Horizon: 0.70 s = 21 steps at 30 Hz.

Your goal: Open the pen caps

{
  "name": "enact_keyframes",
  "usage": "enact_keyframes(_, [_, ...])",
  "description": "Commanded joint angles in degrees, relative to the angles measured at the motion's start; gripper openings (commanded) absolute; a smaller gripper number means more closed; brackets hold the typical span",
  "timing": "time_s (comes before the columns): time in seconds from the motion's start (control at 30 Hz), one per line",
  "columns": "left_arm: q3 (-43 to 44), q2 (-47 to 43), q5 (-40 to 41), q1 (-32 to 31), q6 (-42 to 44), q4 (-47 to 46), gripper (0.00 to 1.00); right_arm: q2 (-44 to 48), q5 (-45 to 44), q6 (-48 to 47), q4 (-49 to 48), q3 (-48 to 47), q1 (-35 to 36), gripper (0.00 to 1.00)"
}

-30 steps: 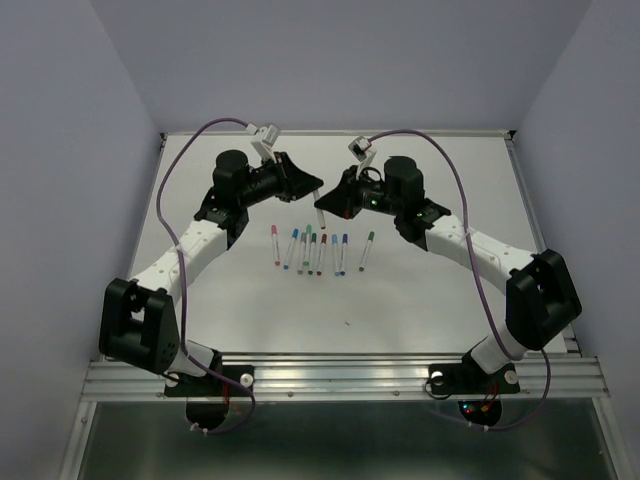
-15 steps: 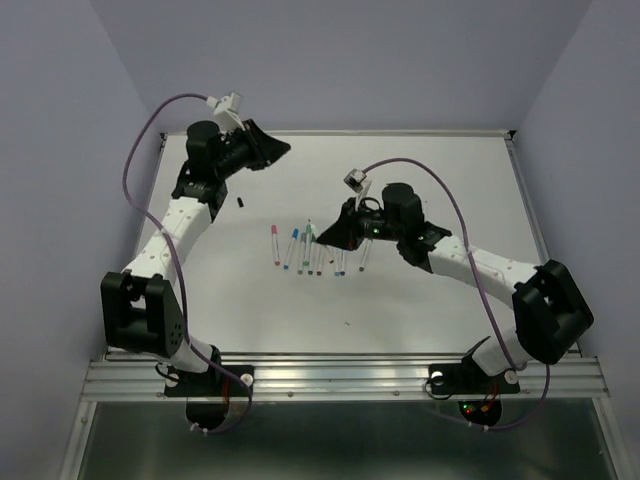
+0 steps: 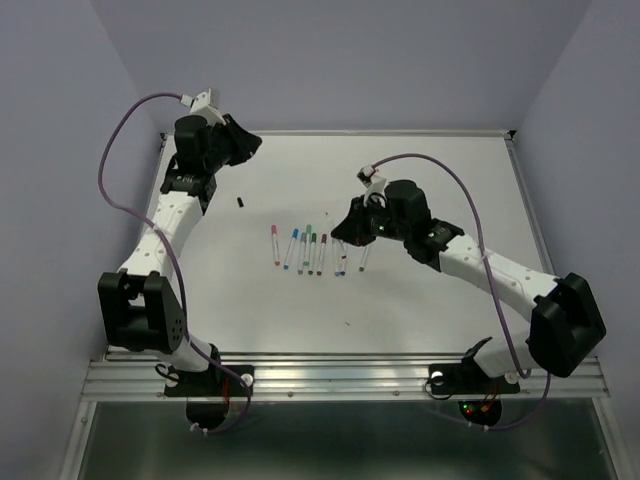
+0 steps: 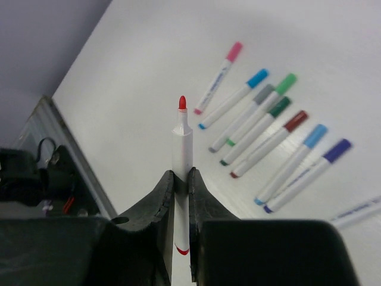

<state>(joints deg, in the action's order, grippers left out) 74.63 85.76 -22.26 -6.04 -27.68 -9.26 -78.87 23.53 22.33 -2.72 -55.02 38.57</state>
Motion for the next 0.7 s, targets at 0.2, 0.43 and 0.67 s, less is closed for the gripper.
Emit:
enact_keyframes(0.2, [3.93,10.72,22.86,1.12,5.71,21.99,0.00,-4.88,-25.70,1.85,15.27,-8.16,-12.19,0.01])
enact_keyframes(0.43, [9.56,19.88,29.90,1.91,5.54,26.92,0.02,-12.70,-31.61,-0.62,18.45,-11.59,-18.17,0.01])
enact_keyframes(0.67, [10.62,23.40,31.31,2.70,5.53,27.54,0.15,-21.49,-30.91,-1.59,19.07,-15.46,-22.39,0.01])
